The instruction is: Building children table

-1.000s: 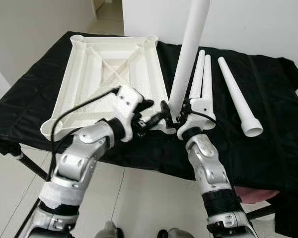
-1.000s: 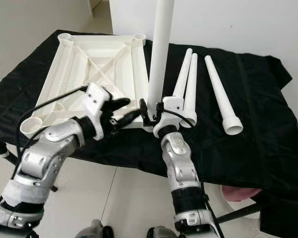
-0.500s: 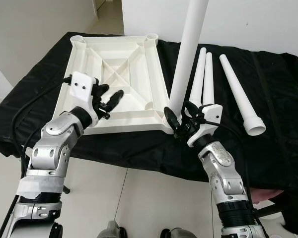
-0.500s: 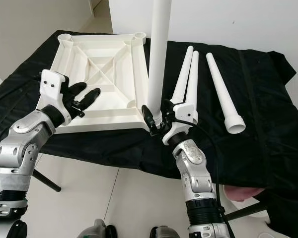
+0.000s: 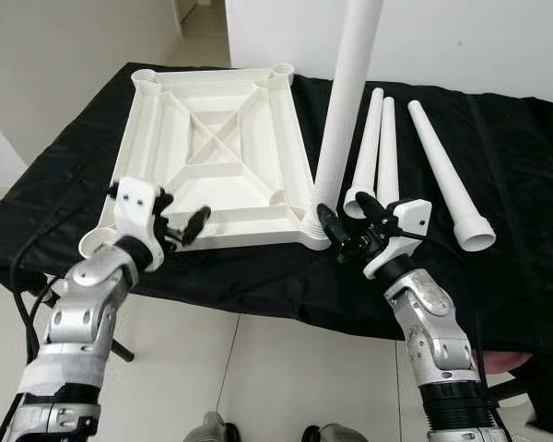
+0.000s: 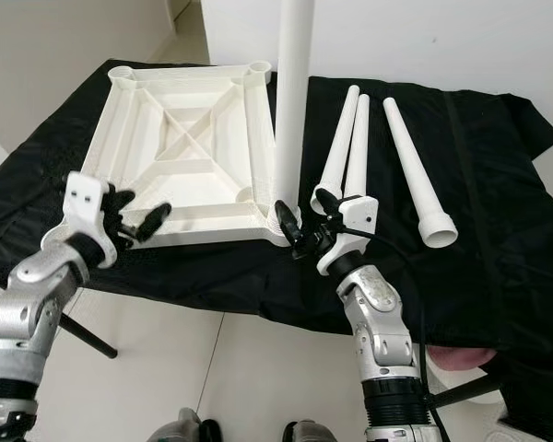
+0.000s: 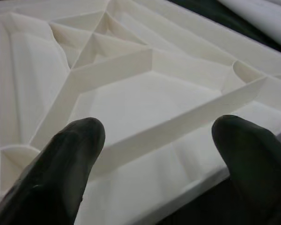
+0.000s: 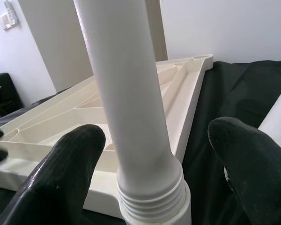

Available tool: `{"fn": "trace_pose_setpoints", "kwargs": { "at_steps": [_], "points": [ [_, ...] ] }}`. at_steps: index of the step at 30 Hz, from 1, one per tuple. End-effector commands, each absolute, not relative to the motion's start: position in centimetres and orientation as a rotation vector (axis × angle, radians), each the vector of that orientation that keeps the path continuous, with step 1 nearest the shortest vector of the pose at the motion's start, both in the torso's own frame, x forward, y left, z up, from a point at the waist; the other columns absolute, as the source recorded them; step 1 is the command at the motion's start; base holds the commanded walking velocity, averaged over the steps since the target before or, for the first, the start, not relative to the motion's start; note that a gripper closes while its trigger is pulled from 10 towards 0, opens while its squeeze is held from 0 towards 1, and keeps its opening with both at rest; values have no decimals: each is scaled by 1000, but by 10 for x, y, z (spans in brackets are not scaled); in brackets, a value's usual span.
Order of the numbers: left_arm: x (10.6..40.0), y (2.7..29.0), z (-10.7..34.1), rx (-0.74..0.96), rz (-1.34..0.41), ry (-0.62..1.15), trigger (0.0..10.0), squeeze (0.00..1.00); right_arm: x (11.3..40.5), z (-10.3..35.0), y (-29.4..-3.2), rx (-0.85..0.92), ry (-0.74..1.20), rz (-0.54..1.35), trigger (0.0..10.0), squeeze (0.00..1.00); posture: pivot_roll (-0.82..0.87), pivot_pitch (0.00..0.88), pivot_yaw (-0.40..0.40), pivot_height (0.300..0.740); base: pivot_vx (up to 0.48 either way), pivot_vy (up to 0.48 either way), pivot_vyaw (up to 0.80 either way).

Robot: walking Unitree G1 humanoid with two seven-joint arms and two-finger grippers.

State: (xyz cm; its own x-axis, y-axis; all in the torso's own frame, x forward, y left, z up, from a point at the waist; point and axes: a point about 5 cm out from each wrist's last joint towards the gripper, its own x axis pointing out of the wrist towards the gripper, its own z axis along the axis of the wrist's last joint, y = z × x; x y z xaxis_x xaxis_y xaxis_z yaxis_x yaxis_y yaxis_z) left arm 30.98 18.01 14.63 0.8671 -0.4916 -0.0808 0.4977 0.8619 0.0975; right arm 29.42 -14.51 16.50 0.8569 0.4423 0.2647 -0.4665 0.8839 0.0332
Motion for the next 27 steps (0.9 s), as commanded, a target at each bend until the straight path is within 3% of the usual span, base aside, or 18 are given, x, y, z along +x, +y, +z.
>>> {"fn": "trace_pose_setpoints", "kwargs": {
  "at_steps": [1,2,3,11,27],
  "points": [
    [305,180,135,154,-580,102,10000,1000,292,164,-146,97,-252,489,10000,0,-89,65,78,740,0,0,0],
    [305,180,135,154,-580,102,10000,1000,292,164,-146,97,-252,489,10000,0,-89,65,78,740,0,0,0],
    [300,176,127,205,-636,132,10000,0,291,164,-147,93,-249,492,10000,0,-89,65,78,740,0,0,0],
    [293,165,106,296,-811,197,10000,0,291,164,-152,73,-245,493,10000,0,-86,81,80,740,0,0,0],
    [303,150,103,298,-837,140,10000,0,286,166,-155,99,-259,479,10000,0,-99,86,88,740,0,0,0]
  ]
}}
